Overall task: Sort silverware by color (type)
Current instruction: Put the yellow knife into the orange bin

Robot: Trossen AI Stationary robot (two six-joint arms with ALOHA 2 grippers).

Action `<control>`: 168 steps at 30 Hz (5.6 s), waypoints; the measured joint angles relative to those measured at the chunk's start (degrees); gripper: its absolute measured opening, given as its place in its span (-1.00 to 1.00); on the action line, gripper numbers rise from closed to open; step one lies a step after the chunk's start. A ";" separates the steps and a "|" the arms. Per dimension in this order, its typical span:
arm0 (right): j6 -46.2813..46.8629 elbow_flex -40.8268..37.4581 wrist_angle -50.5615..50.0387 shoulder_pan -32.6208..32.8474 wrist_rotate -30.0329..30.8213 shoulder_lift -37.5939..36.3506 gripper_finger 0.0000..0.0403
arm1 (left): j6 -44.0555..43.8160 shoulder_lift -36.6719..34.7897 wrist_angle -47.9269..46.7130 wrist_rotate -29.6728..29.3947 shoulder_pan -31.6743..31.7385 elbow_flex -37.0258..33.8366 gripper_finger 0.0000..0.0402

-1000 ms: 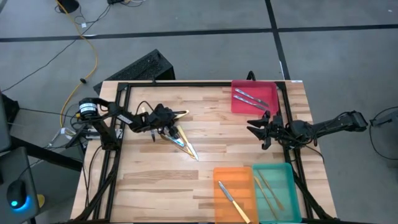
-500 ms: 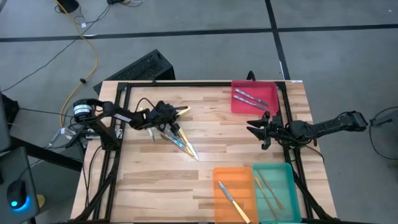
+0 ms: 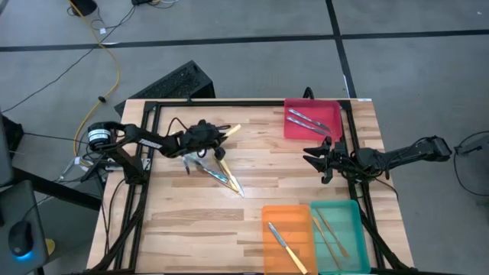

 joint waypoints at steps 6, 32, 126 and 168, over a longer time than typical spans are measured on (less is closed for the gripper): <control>0.11 -0.02 0.00 0.00 -0.02 -0.01 -0.17 | -1.54 0.00 8.11 4.37 0.00 0.02 -0.85; 2.43 2.23 2.27 -1.80 4.49 1.52 -0.17 | -20.24 -0.11 38.54 24.60 -1.49 0.07 -0.81; -12.04 50.92 16.93 -9.46 -7.64 70.49 -0.68 | -17.53 -0.13 46.11 25.15 -8.28 0.09 -0.61; 18.18 50.91 -25.45 -5.19 -4.62 52.24 -0.69 | -30.21 -0.13 28.94 34.96 -3.87 0.13 0.08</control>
